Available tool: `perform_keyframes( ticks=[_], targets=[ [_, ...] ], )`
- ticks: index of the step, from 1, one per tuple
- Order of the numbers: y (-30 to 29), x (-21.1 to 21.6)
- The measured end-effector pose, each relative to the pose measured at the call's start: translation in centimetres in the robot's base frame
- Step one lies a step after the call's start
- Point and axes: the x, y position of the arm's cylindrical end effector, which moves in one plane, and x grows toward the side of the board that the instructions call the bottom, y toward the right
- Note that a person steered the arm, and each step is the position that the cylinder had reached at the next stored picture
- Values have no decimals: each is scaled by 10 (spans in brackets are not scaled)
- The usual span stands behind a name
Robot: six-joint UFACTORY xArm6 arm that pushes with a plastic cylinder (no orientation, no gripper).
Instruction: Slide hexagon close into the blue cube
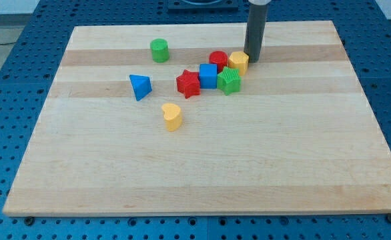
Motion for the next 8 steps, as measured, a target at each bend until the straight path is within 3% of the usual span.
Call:
perform_keyframes(
  ticks=[8],
  targets=[
    [-18, 25]
  ],
)
